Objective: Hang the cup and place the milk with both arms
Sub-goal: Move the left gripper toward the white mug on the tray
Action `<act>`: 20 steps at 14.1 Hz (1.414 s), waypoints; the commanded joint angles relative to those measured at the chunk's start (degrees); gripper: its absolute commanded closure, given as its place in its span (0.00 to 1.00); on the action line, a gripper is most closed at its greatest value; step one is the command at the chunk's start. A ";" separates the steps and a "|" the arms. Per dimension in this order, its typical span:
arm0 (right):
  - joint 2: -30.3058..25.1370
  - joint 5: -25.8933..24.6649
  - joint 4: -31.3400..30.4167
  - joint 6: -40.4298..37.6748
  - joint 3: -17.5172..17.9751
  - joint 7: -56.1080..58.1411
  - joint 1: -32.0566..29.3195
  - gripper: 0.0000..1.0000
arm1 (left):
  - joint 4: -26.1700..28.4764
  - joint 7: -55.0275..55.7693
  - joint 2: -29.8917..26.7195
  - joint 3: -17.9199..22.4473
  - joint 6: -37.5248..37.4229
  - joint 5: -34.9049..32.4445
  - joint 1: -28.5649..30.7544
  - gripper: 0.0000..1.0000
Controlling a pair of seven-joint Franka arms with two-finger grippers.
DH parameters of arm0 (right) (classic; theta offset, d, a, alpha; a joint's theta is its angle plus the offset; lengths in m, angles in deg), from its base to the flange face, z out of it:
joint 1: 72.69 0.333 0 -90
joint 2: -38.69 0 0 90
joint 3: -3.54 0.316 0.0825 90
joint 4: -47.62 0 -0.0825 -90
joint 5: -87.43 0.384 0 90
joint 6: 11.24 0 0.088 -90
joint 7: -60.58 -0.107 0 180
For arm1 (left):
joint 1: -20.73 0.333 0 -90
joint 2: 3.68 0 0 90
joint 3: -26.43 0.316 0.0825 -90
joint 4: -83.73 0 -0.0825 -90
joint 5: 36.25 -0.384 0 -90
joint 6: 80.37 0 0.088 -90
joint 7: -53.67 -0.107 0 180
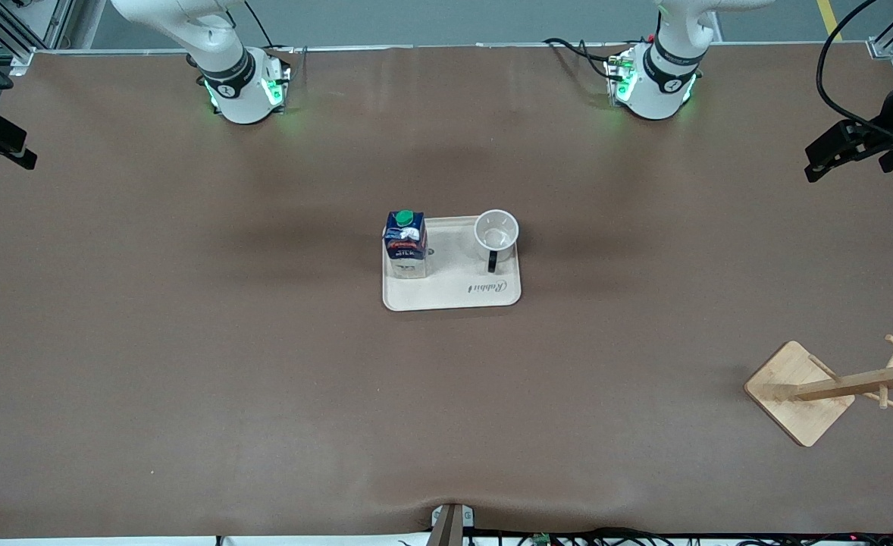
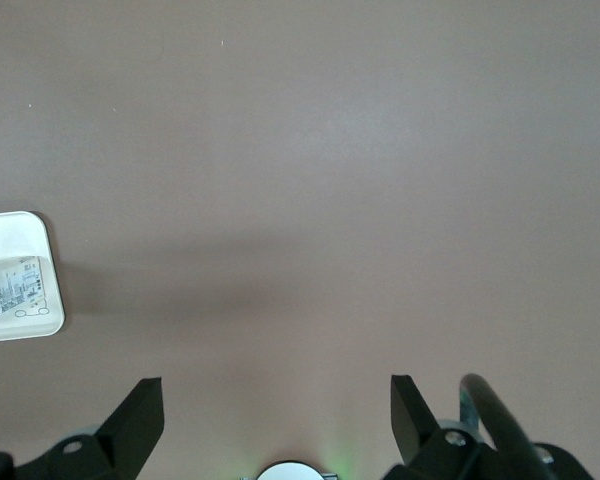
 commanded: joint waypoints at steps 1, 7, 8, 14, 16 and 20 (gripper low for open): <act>0.19 -0.36 0.48 -0.45 -0.01 0.13 -0.24 0.00 | -1.39 -1.20 0.30 0.12 -1.23 -0.26 0.12 0.00; 0.19 -0.36 0.40 -0.45 -0.10 0.05 -0.32 0.00 | -1.66 -0.42 1.88 -0.58 -1.31 -0.53 -0.58 0.00; 0.19 -0.36 0.40 -0.45 -0.10 0.05 -0.32 0.00 | -0.44 0.46 1.97 -1.89 -1.40 -0.35 -1.02 0.00; 0.19 -0.36 0.40 -0.36 -0.10 0.05 -0.32 0.00 | 10.10 12.66 2.32 -11.99 7.45 1.22 -1.02 0.00; 0.19 -0.36 0.40 -0.45 -0.10 0.05 -0.32 0.00 | 14.23 15.22 2.49 -15.07 12.72 1.32 -1.02 0.00; 1.58 -0.44 0.05 -0.10 -0.10 0.13 -0.32 0.00 | 20.30 20.94 4.51 -21.66 20.56 1.32 -1.02 0.00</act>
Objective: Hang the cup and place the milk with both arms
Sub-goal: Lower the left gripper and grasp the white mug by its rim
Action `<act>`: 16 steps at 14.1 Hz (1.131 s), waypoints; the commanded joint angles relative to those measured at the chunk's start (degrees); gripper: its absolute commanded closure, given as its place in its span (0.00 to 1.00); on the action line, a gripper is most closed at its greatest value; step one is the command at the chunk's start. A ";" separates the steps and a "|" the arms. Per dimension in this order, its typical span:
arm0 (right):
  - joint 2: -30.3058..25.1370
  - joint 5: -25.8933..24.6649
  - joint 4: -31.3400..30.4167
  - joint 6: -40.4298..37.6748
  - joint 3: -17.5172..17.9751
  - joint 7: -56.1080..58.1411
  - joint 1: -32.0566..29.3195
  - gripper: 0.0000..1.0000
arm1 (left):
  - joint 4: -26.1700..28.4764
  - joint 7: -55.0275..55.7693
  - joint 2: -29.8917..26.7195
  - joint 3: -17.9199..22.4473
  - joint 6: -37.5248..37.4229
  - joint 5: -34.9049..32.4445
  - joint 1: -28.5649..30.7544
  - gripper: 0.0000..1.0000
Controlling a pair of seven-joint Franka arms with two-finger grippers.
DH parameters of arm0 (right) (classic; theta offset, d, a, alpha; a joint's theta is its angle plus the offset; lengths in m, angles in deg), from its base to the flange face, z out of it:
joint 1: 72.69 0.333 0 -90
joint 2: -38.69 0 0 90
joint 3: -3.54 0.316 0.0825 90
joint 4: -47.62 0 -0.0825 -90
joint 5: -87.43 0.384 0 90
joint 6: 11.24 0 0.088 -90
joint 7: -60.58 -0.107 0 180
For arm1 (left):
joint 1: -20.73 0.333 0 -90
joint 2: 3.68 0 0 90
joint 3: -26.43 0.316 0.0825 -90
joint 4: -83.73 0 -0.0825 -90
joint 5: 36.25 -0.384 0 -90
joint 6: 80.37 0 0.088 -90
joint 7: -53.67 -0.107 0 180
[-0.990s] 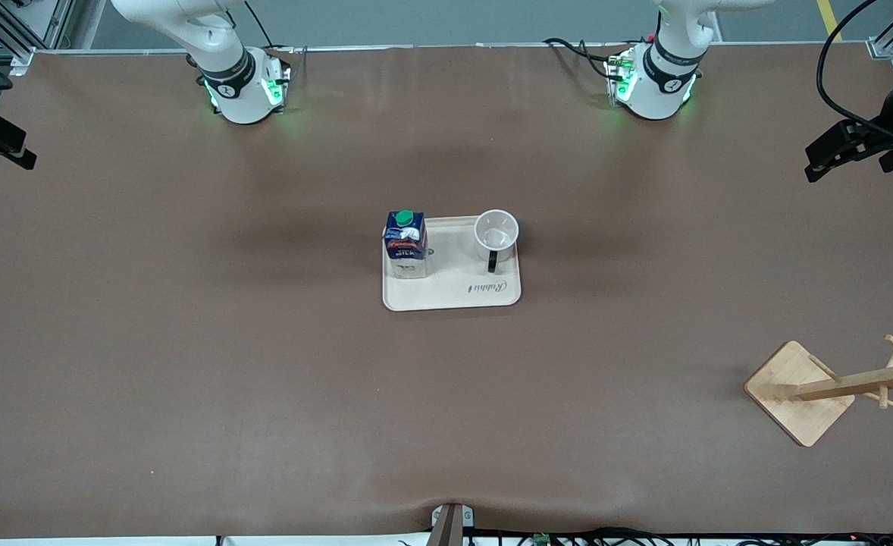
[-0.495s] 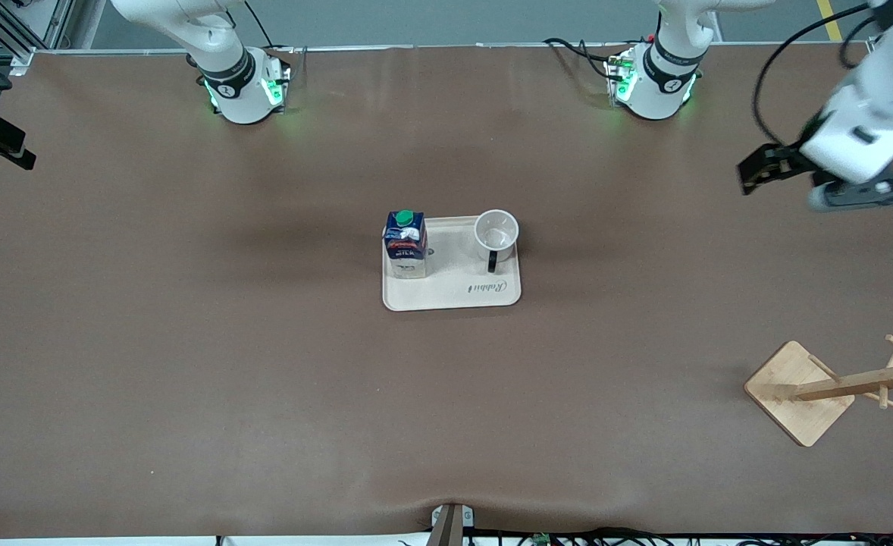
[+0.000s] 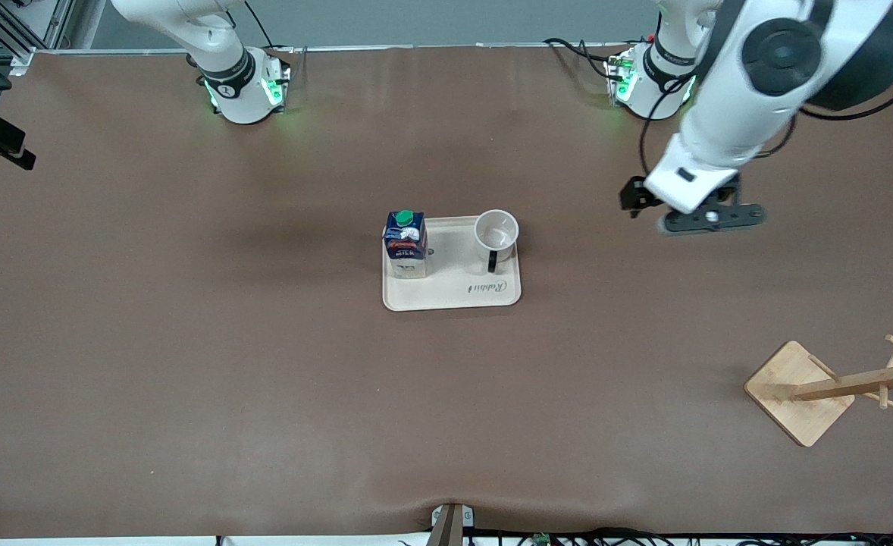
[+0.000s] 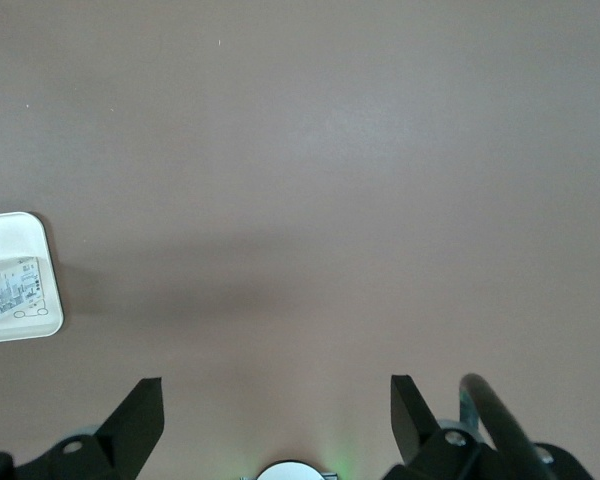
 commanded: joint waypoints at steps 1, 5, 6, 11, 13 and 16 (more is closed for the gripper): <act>2.96 -1.05 0.68 -0.53 0.05 0.23 0.10 0.00 | 4.90 1.88 0.71 -3.66 6.60 0.71 0.48 0.00; 2.97 -0.88 0.69 -0.45 0.14 0.58 0.28 0.00 | 14.40 3.11 3.60 -7.88 22.86 2.74 0.48 0.00; 2.97 -0.71 0.69 -0.45 0.14 0.67 0.02 0.00 | 14.94 3.11 5.61 -8.85 25.16 2.73 0.31 0.00; 3.15 -0.53 0.69 -0.45 0.14 0.41 0.20 0.00 | 15.47 4.51 15.11 -12.37 33.34 2.73 0.04 0.12; 3.24 -0.53 0.51 -0.45 0.14 0.50 0.28 0.00 | 16.26 4.87 17.66 -12.37 38.34 2.82 -1.53 0.15; 3.59 -0.71 0.51 -0.10 0.14 0.41 0.55 0.00 | 16.09 4.87 21.27 -12.29 40.55 2.03 -2.86 0.32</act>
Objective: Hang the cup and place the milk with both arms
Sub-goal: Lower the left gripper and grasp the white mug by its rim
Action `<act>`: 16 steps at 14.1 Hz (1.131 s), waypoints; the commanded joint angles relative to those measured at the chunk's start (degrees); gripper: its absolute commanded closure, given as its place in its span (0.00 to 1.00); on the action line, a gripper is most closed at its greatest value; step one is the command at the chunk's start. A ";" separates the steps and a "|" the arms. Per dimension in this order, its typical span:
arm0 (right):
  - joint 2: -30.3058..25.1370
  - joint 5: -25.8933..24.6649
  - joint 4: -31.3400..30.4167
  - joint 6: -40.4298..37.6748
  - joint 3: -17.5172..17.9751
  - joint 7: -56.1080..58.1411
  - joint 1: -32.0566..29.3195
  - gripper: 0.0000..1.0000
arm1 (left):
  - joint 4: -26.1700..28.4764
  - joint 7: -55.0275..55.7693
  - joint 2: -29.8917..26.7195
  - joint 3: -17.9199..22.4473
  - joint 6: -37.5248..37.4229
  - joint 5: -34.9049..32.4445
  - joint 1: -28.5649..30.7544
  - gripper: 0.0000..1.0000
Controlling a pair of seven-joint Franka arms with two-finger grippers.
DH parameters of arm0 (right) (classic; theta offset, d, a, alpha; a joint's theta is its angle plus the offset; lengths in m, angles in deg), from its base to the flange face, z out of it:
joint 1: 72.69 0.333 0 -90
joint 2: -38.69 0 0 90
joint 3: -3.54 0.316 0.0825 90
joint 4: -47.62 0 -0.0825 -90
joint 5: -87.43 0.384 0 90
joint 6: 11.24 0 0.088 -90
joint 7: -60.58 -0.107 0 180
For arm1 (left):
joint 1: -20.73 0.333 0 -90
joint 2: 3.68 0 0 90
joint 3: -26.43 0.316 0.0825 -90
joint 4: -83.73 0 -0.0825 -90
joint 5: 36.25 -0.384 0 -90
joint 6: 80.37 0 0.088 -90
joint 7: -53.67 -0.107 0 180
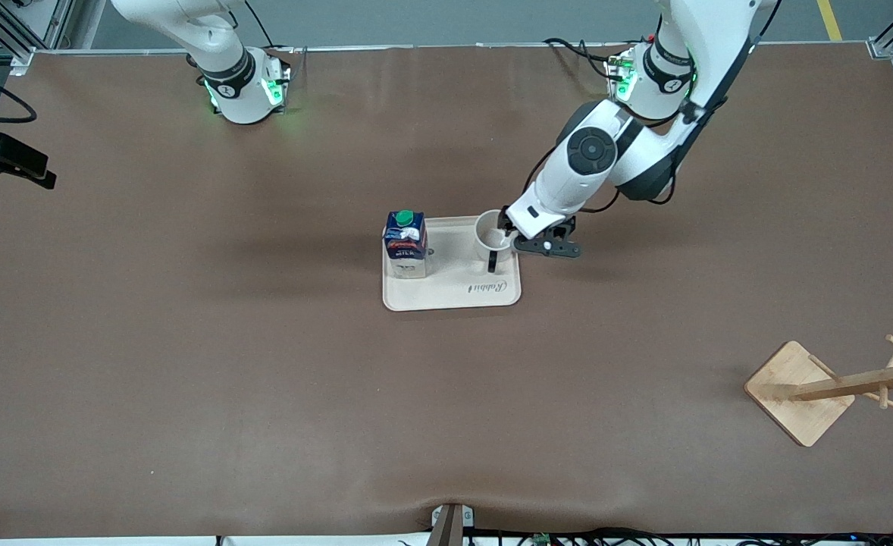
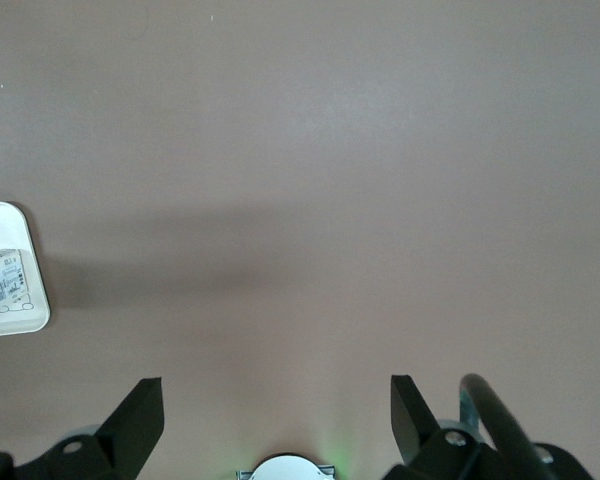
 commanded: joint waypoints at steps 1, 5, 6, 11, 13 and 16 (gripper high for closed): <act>0.30 -0.52 0.52 0.27 -0.01 0.39 0.36 0.00 | 0.00 0.74 2.27 -0.19 2.65 -0.06 -0.55 0.32; 2.23 -0.34 0.61 3.09 0.17 0.74 0.63 0.00 | -0.53 0.91 5.61 0.16 4.15 -0.32 -1.16 0.77; 3.10 -0.25 0.52 3.44 0.17 0.66 0.71 0.00 | -0.97 1.87 6.32 0.16 4.15 -1.28 -1.16 0.93; 7.83 0.01 -0.62 3.45 0.26 0.04 1.06 0.00 | -2.90 6.98 6.77 0.25 3.28 -5.51 -0.20 1.00; 8.83 4.29 -0.97 3.01 0.25 0.21 0.90 0.00 | -6.14 6.81 4.58 0.34 -2.14 -5.51 0.07 1.00; 9.27 10.91 -2.12 -0.68 0.25 -0.22 3.42 0.00 | -17.45 6.63 2.99 0.34 -18.37 -5.69 1.82 1.00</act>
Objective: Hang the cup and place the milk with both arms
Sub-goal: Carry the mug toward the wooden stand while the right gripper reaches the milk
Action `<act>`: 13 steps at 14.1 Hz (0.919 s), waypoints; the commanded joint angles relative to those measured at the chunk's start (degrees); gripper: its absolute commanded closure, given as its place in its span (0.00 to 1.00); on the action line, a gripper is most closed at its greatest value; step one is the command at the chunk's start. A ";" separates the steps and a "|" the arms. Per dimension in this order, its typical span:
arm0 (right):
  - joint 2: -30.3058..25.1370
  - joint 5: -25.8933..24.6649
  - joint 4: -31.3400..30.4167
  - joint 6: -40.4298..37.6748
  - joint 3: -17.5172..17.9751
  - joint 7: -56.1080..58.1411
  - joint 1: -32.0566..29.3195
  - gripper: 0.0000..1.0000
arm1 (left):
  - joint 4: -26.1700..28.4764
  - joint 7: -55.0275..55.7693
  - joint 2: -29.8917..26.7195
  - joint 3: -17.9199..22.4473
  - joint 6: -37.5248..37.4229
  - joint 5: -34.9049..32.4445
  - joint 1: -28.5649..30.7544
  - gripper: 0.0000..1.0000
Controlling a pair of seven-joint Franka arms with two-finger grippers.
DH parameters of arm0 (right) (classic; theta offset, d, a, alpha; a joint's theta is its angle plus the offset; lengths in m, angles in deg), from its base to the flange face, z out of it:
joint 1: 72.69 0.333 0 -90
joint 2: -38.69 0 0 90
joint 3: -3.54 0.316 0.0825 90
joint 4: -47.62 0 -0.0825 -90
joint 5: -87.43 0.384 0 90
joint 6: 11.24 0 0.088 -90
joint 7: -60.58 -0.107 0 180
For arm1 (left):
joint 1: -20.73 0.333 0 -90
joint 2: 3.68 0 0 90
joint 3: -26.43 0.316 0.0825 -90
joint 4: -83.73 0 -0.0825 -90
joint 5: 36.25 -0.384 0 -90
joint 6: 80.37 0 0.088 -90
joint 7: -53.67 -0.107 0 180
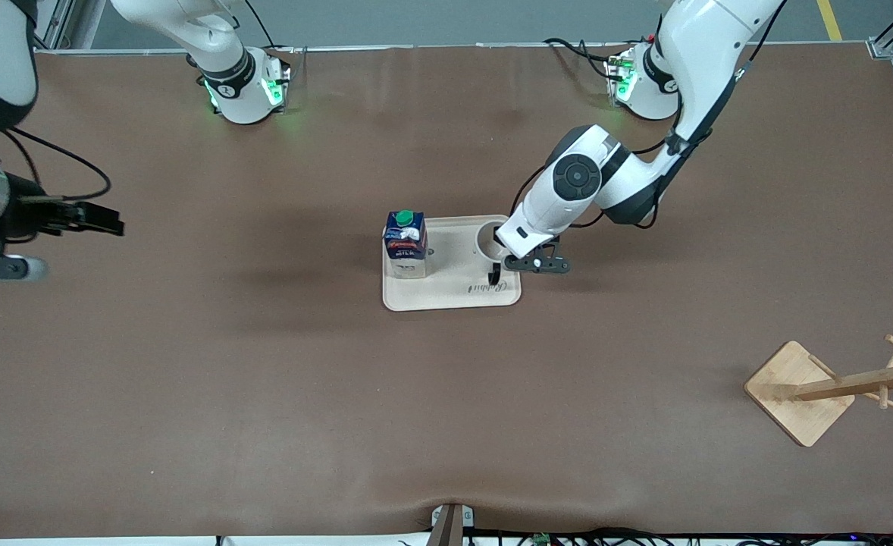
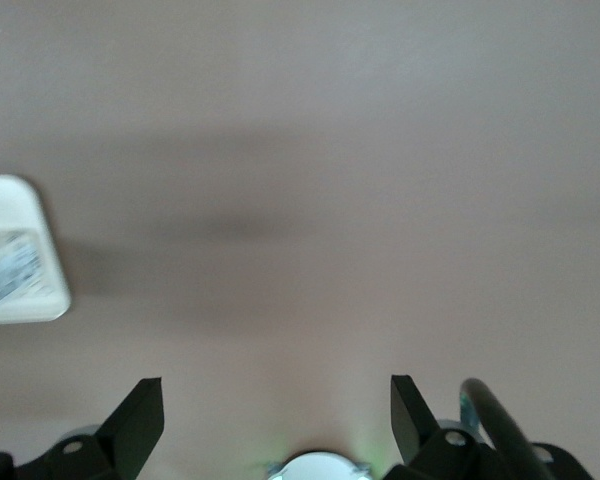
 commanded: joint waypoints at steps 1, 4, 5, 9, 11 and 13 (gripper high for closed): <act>-0.80 2.66 -0.45 -1.49 -0.18 -1.29 4.82 0.00 | -11.48 0.92 -2.26 -0.08 -16.04 -2.48 1.36 1.00; -0.72 3.10 -0.53 1.57 -0.18 -6.73 10.71 0.00 | -20.38 -0.65 -2.52 -0.25 -27.76 -7.14 4.16 1.00; -0.63 3.11 -0.54 2.98 -0.18 -9.88 13.70 0.00 | -21.71 -3.62 -3.48 -0.34 -29.44 -7.15 6.18 1.00; 2.70 3.02 -0.71 11.50 -0.18 -28.08 24.08 0.00 | -21.99 -21.71 -9.19 -0.69 -30.95 -4.78 18.12 1.00; 4.64 3.02 -0.80 14.41 -0.18 -31.44 27.07 0.00 | -22.95 -28.84 -9.91 -0.69 -32.36 -4.34 22.96 1.00; 5.26 2.84 -3.33 17.48 -0.18 -31.45 29.27 0.00 | -24.88 -34.65 -9.99 -0.60 -33.76 -4.42 27.27 1.00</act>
